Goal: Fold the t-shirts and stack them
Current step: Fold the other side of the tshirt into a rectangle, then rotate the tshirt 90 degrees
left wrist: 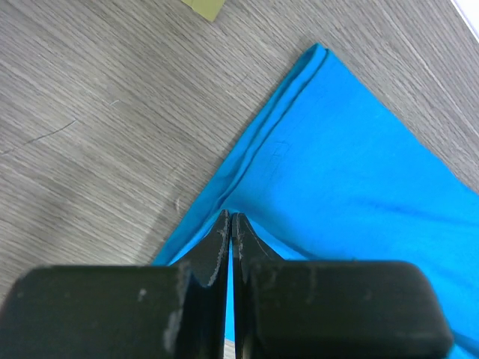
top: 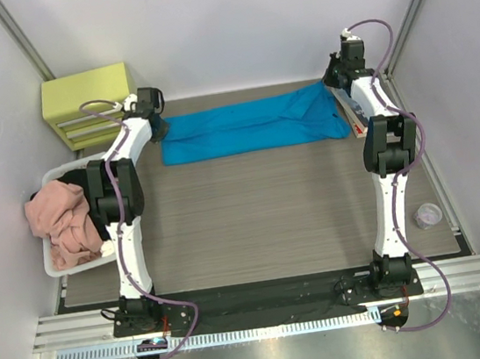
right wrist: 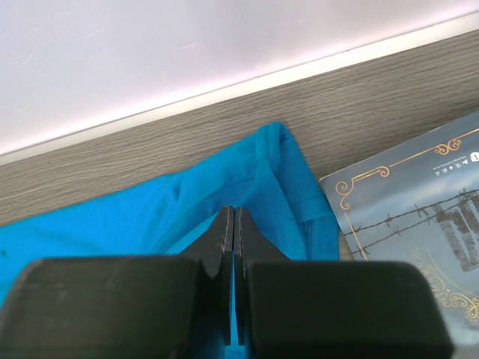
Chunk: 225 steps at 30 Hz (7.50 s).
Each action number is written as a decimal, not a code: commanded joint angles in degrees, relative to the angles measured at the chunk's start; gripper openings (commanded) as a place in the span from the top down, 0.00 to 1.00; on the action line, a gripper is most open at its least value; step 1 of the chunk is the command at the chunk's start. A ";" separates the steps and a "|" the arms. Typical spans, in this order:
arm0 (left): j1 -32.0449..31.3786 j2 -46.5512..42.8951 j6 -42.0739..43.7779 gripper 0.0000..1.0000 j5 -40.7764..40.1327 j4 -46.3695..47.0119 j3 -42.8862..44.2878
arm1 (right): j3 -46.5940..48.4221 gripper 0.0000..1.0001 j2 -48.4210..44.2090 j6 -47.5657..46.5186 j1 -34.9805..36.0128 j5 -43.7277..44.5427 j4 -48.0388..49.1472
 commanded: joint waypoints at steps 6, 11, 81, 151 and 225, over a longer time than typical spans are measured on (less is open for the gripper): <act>0.52 0.33 2.70 0.43 -0.41 -0.18 3.82 | 6.26 0.88 -1.36 1.29 -0.16 -4.80 3.42; 0.44 -1.69 7.00 0.00 1.87 -3.61 9.53 | 10.84 0.03 -1.97 3.92 -0.16 -10.35 2.28; -14.49 -28.67 -5.82 0.00 5.31 4.04 -51.54 | -78.79 0.00 -47.31 13.15 6.52 10.31 6.43; -16.70 -55.31 2.88 0.00 8.56 -6.25 -48.91 | -64.49 0.88 -41.27 26.78 23.83 15.15 7.11; -21.98 -29.21 84.70 0.00 34.15 3.84 -42.39 | -66.50 0.00 -47.43 71.87 17.15 27.10 -24.09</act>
